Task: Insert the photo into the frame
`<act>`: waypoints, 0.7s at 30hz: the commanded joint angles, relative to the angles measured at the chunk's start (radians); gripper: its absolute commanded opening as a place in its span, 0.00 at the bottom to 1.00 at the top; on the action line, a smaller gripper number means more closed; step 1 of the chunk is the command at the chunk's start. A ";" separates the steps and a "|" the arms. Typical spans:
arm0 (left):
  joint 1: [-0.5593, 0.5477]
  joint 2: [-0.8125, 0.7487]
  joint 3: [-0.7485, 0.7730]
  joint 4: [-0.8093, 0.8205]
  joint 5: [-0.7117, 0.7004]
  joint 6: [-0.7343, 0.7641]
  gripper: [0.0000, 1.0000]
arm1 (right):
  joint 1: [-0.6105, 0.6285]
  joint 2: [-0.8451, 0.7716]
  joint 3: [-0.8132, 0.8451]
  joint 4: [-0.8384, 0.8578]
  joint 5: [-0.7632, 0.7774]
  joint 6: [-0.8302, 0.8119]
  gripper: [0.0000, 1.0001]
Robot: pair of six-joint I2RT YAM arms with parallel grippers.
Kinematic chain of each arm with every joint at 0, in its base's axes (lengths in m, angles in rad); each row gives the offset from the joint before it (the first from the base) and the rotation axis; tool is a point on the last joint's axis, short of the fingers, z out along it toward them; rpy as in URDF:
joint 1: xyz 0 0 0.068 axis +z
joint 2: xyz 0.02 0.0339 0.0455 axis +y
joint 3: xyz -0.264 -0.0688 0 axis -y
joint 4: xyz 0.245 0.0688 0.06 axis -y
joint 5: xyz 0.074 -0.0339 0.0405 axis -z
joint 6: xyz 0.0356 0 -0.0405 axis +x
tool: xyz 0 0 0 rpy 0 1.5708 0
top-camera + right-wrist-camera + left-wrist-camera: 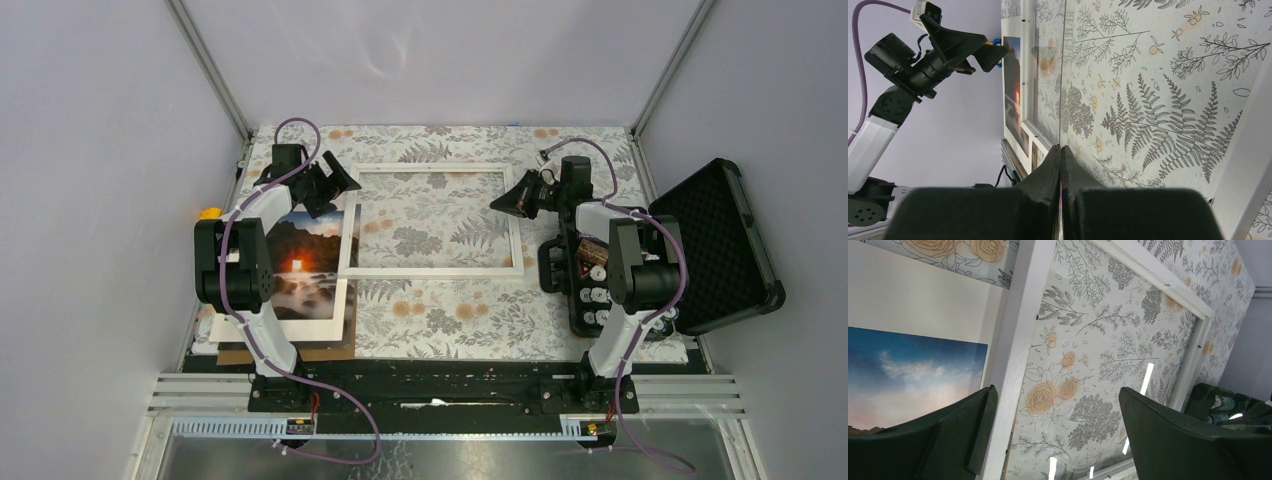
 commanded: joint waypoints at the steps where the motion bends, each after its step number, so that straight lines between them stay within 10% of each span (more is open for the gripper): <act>1: 0.007 -0.046 0.022 0.033 -0.002 0.016 0.99 | -0.008 -0.022 0.008 0.033 -0.006 -0.022 0.00; 21: 0.000 0.015 -0.010 0.036 -0.006 0.012 0.99 | -0.002 0.083 0.041 0.111 -0.043 0.005 0.00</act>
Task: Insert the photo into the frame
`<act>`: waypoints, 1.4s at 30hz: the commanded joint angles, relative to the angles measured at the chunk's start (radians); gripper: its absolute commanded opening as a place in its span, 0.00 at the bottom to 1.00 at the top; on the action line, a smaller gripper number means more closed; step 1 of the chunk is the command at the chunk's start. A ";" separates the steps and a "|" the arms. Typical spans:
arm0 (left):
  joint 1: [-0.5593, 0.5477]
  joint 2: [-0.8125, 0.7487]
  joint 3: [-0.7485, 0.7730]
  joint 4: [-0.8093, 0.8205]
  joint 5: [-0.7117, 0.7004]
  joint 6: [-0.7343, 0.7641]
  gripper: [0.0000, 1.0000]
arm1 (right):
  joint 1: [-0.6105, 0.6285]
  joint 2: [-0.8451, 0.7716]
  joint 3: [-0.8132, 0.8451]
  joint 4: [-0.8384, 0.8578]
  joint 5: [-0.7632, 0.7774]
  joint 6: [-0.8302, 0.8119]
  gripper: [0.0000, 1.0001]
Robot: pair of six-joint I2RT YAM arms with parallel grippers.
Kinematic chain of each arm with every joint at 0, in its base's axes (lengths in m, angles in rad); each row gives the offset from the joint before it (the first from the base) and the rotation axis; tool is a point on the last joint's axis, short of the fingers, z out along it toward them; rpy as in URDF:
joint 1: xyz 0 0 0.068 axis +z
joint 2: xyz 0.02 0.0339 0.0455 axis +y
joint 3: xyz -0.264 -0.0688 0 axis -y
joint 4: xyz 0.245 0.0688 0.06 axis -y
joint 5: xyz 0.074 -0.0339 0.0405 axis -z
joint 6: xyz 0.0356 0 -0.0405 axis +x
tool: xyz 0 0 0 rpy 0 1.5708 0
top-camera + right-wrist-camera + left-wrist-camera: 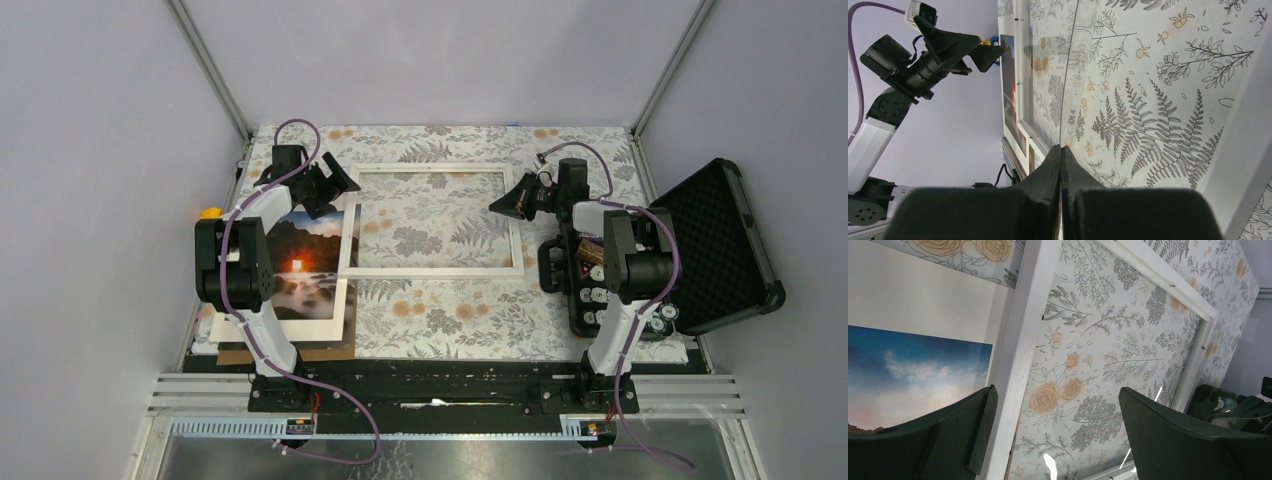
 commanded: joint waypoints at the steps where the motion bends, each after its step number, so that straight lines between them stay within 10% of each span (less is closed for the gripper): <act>1: -0.004 0.012 -0.006 0.036 -0.001 0.009 0.99 | 0.001 0.006 0.007 0.093 -0.016 0.019 0.00; 15: -0.012 0.008 -0.011 0.042 -0.011 0.009 0.99 | 0.024 0.028 -0.035 0.156 0.019 0.082 0.05; 42: -0.014 -0.054 -0.028 0.062 0.023 -0.002 0.99 | 0.088 -0.059 0.248 -0.657 0.446 -0.302 0.80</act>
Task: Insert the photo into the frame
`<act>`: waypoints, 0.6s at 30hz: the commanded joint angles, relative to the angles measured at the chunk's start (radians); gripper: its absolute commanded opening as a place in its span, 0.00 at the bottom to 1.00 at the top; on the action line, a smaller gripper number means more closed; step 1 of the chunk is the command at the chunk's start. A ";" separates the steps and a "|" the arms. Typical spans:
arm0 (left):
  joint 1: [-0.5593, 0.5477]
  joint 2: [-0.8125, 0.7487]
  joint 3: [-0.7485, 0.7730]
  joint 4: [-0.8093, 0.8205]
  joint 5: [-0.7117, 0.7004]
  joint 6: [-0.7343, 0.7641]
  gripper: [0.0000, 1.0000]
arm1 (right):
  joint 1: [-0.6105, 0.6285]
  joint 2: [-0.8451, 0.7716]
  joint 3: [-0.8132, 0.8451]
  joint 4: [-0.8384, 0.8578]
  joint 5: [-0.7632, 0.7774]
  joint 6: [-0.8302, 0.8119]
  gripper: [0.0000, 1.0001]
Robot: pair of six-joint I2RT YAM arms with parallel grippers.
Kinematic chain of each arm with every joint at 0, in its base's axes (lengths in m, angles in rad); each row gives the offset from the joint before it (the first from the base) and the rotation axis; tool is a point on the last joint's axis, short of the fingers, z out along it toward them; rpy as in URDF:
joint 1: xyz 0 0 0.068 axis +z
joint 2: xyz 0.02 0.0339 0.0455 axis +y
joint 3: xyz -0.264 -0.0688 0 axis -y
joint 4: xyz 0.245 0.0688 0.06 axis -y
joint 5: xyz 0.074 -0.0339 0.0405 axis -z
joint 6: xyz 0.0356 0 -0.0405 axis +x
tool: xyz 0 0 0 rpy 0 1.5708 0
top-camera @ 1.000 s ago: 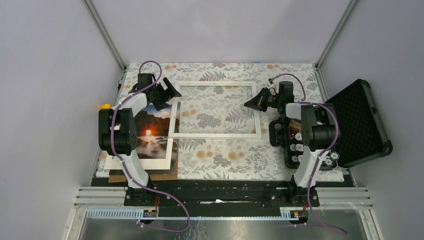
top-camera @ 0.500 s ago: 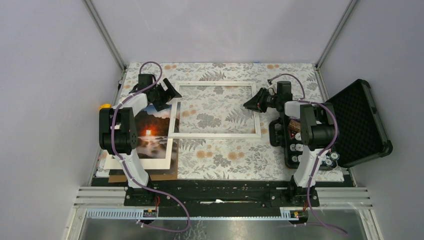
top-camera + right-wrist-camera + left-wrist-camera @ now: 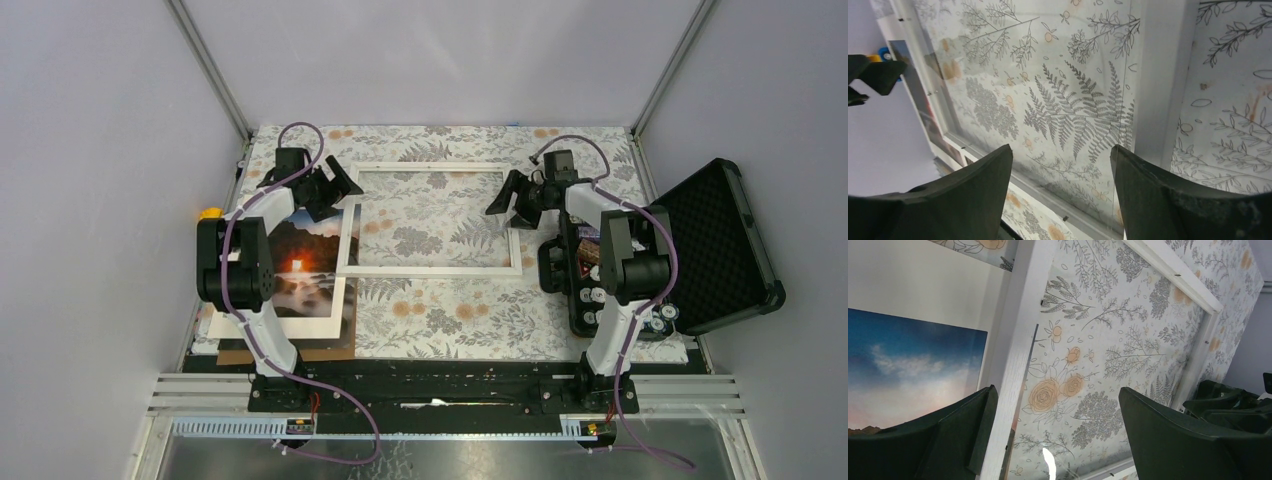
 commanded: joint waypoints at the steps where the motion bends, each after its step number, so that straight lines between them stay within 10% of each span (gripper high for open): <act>1: -0.001 -0.067 -0.010 0.051 0.022 0.001 0.99 | 0.038 -0.071 0.096 -0.207 0.148 -0.092 0.81; 11: 0.000 -0.079 -0.014 0.053 0.019 0.003 0.99 | 0.102 -0.112 0.221 -0.468 0.480 -0.183 0.88; 18: 0.002 -0.047 0.010 0.002 -0.043 0.016 0.99 | 0.105 -0.152 0.107 -0.358 0.326 -0.156 0.84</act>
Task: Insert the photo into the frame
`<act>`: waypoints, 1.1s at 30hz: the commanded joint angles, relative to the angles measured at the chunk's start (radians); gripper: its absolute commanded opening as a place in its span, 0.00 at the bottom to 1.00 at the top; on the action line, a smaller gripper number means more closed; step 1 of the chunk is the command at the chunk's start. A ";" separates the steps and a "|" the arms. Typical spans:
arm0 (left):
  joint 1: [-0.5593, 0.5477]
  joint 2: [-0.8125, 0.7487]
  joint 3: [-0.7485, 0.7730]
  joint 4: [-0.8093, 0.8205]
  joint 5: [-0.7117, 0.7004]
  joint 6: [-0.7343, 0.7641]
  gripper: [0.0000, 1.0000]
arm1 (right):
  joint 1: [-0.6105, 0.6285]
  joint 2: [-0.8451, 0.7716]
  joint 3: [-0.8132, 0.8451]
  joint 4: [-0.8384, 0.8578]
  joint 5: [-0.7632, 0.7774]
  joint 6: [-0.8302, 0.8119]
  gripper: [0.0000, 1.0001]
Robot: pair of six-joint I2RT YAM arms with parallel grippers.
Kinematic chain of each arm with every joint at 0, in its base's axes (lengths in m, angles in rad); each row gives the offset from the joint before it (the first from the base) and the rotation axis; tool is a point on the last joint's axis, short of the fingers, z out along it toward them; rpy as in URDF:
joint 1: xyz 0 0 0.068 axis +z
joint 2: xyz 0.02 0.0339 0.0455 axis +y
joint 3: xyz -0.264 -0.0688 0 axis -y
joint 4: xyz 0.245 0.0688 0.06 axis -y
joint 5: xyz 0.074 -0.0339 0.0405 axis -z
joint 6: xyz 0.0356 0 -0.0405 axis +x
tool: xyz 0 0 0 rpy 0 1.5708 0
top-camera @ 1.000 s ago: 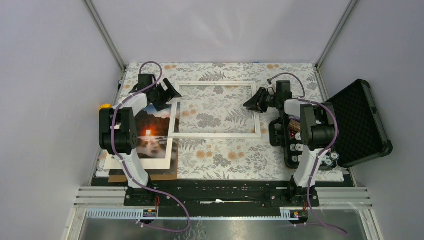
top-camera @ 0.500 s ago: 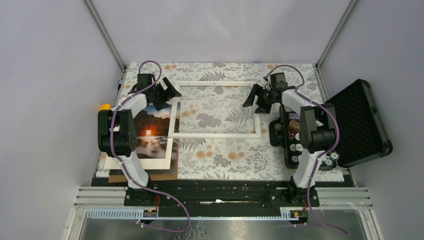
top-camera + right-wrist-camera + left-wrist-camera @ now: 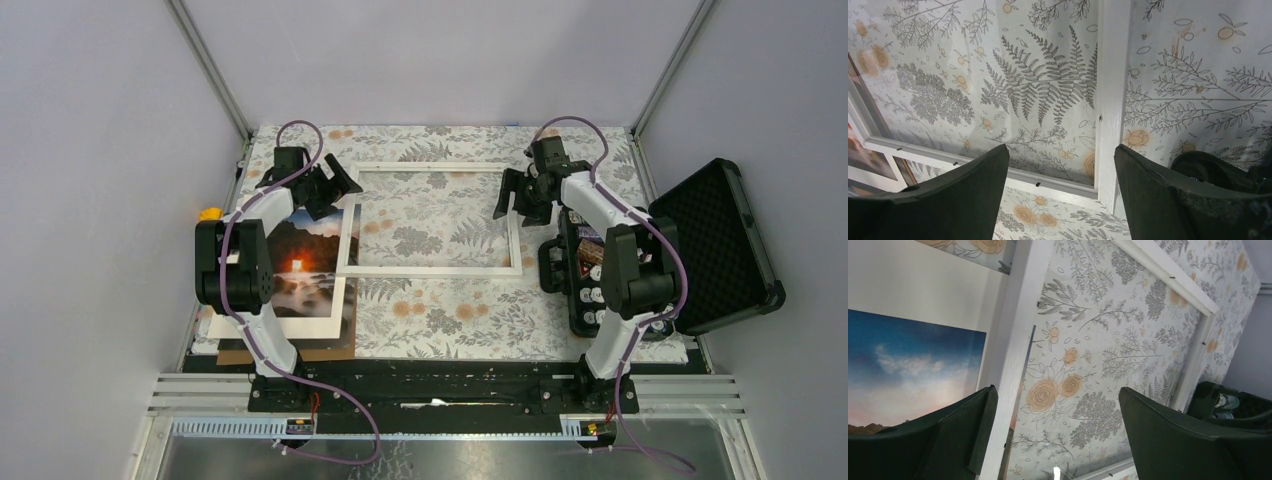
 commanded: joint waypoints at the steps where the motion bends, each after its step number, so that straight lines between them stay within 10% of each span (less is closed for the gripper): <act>1: 0.002 -0.010 0.025 -0.023 -0.066 0.016 0.99 | 0.009 -0.059 -0.065 0.039 -0.021 0.001 0.83; 15: -0.055 0.082 0.054 -0.050 -0.033 0.035 0.99 | -0.024 0.061 -0.097 0.194 0.023 0.028 0.79; 23: -0.110 -0.096 0.063 -0.245 -0.357 0.133 0.96 | -0.031 0.053 -0.122 0.199 0.048 0.019 0.78; 33: -0.179 -0.152 0.012 -0.328 -0.483 0.227 0.67 | -0.034 0.053 -0.138 0.206 0.040 0.008 0.78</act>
